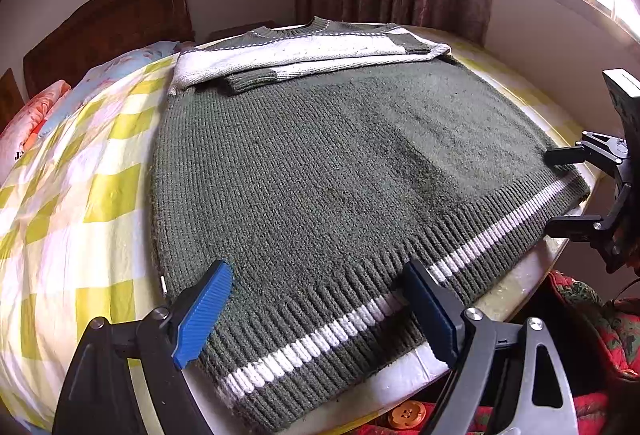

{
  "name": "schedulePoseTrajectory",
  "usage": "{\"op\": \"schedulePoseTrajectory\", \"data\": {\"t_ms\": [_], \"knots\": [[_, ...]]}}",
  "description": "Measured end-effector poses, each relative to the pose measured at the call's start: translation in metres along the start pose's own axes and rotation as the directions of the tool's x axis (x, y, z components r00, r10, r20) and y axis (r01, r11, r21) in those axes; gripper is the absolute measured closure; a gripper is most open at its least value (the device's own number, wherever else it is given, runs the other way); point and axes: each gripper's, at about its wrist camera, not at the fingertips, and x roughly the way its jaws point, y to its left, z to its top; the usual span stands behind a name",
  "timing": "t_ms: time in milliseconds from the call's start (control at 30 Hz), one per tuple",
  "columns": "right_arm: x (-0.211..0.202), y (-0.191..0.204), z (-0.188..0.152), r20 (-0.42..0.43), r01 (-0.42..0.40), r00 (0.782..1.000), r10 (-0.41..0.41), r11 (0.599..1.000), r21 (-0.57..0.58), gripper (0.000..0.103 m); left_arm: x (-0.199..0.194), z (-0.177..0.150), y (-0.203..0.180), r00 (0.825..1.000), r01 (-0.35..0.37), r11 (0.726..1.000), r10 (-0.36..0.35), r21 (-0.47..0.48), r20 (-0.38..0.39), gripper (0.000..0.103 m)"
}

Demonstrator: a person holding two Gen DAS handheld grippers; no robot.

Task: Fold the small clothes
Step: 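Move both open grippers down to the white-striped hem ribbing, then grasp the striped hem ribbing with both grippers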

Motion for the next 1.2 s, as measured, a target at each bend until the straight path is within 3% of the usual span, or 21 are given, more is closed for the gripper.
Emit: {"op": "schedulePoseTrajectory", "data": {"t_ms": [133,333,433,500,533,600,700,767,867,1000,1133,1200], "knots": [[-0.008,0.004,-0.007,-0.016,0.036,0.999,-0.037,0.999,-0.037,0.000,-0.002,-0.003,0.002,1.000,-0.003,1.000,0.003,-0.004,-0.002,0.013],[-0.017,0.001,-0.011,-0.040,0.042,0.998,-0.042,0.999,0.001,0.000,-0.010,-0.010,0.007,1.000,-0.005,1.000,0.005,-0.011,-0.025,0.013],[-0.038,-0.017,-0.015,0.011,-0.040,0.999,0.039,0.994,0.102,0.000,-0.023,-0.020,0.016,0.999,0.017,1.000,-0.018,-0.007,-0.044,0.016],[-0.053,-0.041,-0.021,0.060,-0.083,0.996,0.072,0.975,0.208,0.000,-0.033,-0.027,0.026,0.998,-0.041,0.999,0.040,-0.017,-0.058,0.018],[-0.059,-0.054,-0.025,0.073,-0.088,0.995,0.071,0.961,0.261,0.000,-0.039,-0.031,0.037,0.998,-0.038,0.998,0.036,-0.046,-0.058,0.020],[-0.063,-0.077,-0.035,0.066,-0.076,0.996,0.056,0.930,0.359,0.000,-0.050,-0.037,0.067,0.999,0.038,0.985,-0.043,-0.170,-0.026,0.021],[-0.057,-0.099,-0.050,0.037,-0.102,0.995,0.096,0.875,0.473,0.000,-0.057,-0.042,0.110,0.976,0.214,0.903,-0.210,-0.373,0.053,0.021],[-0.056,-0.100,-0.053,0.044,-0.112,0.994,0.103,0.873,0.474,0.000,-0.056,-0.040,0.117,0.961,0.273,0.868,-0.262,-0.415,0.085,0.022],[-0.054,-0.091,-0.049,0.032,-0.130,0.991,0.129,0.882,0.452,0.000,-0.045,-0.035,0.107,0.949,0.311,0.858,-0.307,-0.410,0.076,0.022],[-0.050,-0.078,-0.044,0.004,-0.124,0.991,0.133,0.906,0.404,0.000,-0.032,-0.032,0.087,0.953,0.293,0.871,-0.301,-0.394,0.043,0.022],[-0.047,-0.075,-0.041,-0.027,-0.098,0.993,0.117,0.916,0.389,0.000,-0.028,-0.030,0.076,0.924,0.358,0.836,-0.382,-0.416,0.027,0.022],[-0.048,-0.077,-0.042,-0.044,-0.088,0.992,0.115,0.912,0.400,0.000,-0.028,-0.029,0.072,0.922,0.353,0.838,-0.387,-0.416,0.002,0.022]]}}
